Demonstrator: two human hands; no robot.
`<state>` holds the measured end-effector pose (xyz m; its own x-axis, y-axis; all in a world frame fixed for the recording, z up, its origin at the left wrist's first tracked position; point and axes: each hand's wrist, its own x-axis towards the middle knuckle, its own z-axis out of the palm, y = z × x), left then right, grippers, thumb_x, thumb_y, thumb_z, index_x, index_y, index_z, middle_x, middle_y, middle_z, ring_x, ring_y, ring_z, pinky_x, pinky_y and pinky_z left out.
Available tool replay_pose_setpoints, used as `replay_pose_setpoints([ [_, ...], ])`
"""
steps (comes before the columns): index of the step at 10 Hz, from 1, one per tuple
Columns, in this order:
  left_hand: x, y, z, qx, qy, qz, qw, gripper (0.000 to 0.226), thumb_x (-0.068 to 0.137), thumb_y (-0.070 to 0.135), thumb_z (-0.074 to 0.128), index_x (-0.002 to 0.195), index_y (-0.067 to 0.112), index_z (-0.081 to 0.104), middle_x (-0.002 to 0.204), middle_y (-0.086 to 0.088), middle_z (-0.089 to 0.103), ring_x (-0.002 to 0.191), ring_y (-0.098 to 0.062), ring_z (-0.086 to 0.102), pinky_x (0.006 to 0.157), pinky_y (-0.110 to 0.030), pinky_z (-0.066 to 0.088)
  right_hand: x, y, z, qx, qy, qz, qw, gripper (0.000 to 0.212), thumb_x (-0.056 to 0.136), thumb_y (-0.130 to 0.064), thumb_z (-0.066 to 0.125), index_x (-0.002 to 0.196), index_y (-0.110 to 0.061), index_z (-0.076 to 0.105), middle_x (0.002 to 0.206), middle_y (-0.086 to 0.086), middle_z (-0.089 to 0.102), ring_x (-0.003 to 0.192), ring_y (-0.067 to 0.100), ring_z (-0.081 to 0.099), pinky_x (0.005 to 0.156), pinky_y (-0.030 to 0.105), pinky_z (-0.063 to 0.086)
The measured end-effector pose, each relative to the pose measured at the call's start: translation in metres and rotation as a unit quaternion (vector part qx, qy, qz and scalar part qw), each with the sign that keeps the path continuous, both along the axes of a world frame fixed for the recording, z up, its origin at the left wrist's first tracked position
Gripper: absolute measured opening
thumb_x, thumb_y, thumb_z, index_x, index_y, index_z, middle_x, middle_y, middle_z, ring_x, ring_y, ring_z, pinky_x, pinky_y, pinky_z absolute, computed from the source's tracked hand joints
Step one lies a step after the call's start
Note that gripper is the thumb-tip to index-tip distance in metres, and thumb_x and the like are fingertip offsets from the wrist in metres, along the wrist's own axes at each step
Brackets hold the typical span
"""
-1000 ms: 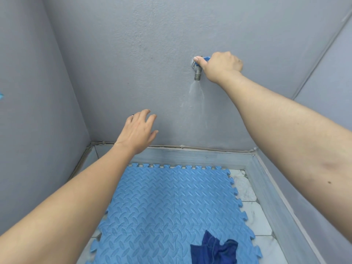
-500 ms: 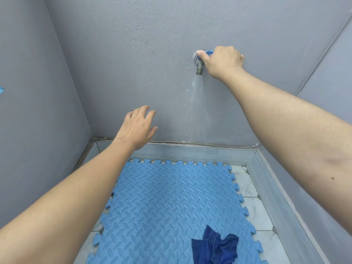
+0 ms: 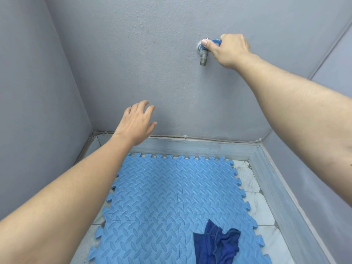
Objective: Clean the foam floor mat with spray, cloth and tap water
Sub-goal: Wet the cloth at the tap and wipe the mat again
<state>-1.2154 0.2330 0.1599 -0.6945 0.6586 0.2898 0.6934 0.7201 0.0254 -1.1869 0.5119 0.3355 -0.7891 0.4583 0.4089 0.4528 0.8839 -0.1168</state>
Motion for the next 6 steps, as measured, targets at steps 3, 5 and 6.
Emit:
replay_pose_setpoints([
  [3, -0.0012, 0.0016, -0.0092, -0.003, -0.007, 0.000, 1.000, 0.054, 0.100, 0.036, 0.046, 0.145, 0.009, 0.035, 0.152, -0.017, 0.032, 0.138, -0.034, 0.036, 0.111, -0.047, 0.030, -0.0004, 0.0034, 0.0014, 0.013, -0.010, 0.007, 1.000, 0.068, 0.086, -0.078, 0.031, 0.084, -0.013, 0.049, 0.112, 0.019, 0.063, 0.112, 0.038, 0.054, 0.079, 0.039, 0.036],
  [5, 0.0015, 0.0046, -0.0094, 0.003, -0.013, -0.007, 1.000, 0.054, 0.099, 0.036, 0.047, 0.144, 0.008, 0.036, 0.152, -0.018, 0.033, 0.137, -0.034, 0.036, 0.110, -0.047, 0.031, -0.0004, 0.0024, 0.0021, 0.022, -0.008, 0.004, 1.000, 0.067, 0.087, -0.077, 0.031, 0.094, -0.014, 0.053, 0.116, 0.019, 0.062, 0.115, 0.038, 0.053, 0.086, 0.040, 0.040],
  [6, 0.0022, 0.0039, -0.0081, 0.006, -0.012, -0.011, 1.000, 0.053, 0.099, 0.035, 0.048, 0.144, 0.008, 0.037, 0.151, -0.018, 0.033, 0.136, -0.035, 0.037, 0.110, -0.047, 0.031, -0.0012, 0.0026, 0.0016, 0.029, -0.003, 0.006, 1.000, 0.068, 0.087, -0.076, 0.032, 0.093, -0.012, 0.053, 0.116, 0.021, 0.062, 0.114, 0.039, 0.053, 0.077, 0.037, 0.035],
])
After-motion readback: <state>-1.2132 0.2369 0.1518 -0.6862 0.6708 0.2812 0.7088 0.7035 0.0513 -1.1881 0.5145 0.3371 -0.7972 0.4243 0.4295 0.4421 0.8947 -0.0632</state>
